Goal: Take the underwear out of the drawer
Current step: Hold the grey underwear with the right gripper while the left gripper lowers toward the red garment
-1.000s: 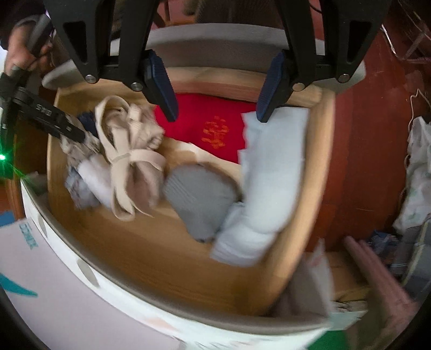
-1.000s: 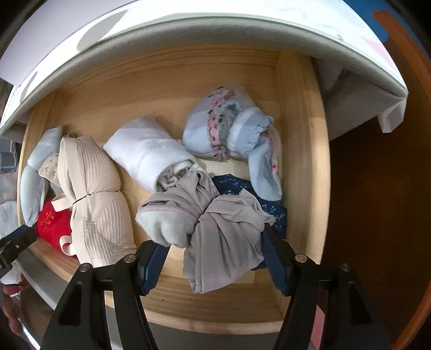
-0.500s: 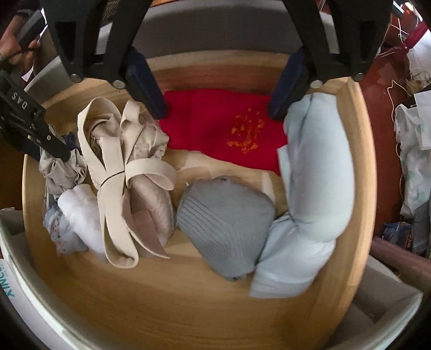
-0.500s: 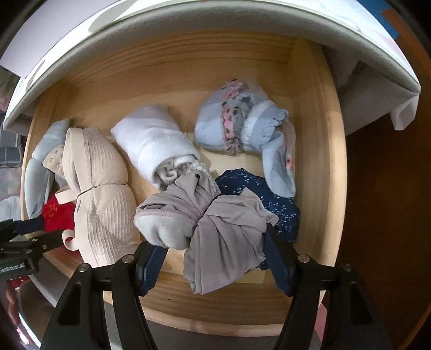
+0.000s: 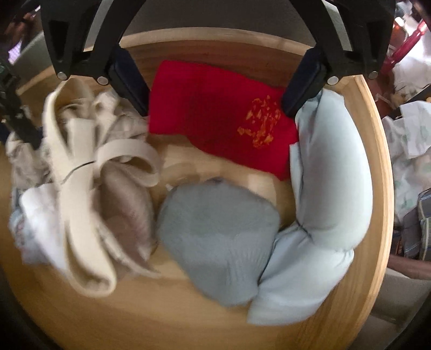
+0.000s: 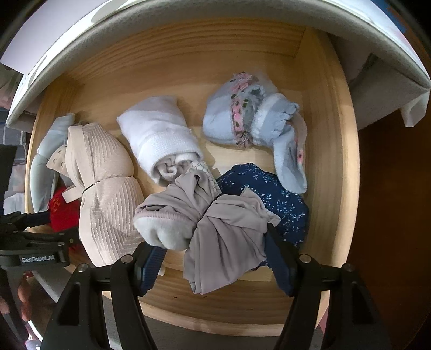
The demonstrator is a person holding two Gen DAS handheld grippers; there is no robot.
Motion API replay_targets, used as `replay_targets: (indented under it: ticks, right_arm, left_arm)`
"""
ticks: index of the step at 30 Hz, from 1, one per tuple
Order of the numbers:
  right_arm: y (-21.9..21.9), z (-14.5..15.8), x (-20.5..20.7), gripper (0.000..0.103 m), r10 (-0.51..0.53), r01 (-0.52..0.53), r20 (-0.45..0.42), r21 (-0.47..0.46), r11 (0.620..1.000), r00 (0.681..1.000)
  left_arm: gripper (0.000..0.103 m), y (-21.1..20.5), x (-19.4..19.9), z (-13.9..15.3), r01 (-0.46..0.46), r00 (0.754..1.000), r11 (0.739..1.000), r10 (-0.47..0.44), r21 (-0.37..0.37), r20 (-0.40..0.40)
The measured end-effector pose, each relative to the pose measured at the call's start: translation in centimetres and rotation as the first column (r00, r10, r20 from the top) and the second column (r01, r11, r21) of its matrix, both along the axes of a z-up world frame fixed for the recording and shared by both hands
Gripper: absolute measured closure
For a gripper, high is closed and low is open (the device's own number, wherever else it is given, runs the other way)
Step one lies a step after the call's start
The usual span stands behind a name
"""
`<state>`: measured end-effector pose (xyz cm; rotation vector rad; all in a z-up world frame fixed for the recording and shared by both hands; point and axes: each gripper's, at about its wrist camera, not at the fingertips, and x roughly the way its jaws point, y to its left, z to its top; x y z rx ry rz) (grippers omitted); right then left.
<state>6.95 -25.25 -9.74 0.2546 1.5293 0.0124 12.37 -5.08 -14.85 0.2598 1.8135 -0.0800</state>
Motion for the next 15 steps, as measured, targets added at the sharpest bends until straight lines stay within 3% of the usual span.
replay_targets:
  ticks: [2, 5, 9, 15]
  right_arm:
    - [0.0, -0.1, 0.0, 0.036, 0.001, -0.001, -0.001, 0.001, 1.0, 1.0]
    - [0.1, 0.0, 0.0, 0.036, -0.001, 0.001, -0.002, 0.002, 1.0, 1.0]
    - [0.1, -0.1, 0.1, 0.036, 0.0, 0.0, -0.003, 0.002, 1.0, 1.0]
    - [0.1, -0.1, 0.1, 0.036, -0.003, 0.003, -0.002, 0.006, 1.0, 1.0]
  left_arm:
    - [0.006, -0.3, -0.5, -0.5, 0.039, 0.999, 0.999, -0.039, 0.035, 0.001]
    - [0.023, -0.8, -0.8, -0.6, 0.078, 0.996, 0.993, -0.081, 0.087, 0.025]
    - [0.05, -0.6, -0.7, 0.5, 0.061, 0.996, 0.995, -0.066, 0.079, 0.059]
    - [0.061, 0.2, -1.3, 2.7, 0.028, 0.995, 1.0, -0.029, 0.014, 0.092]
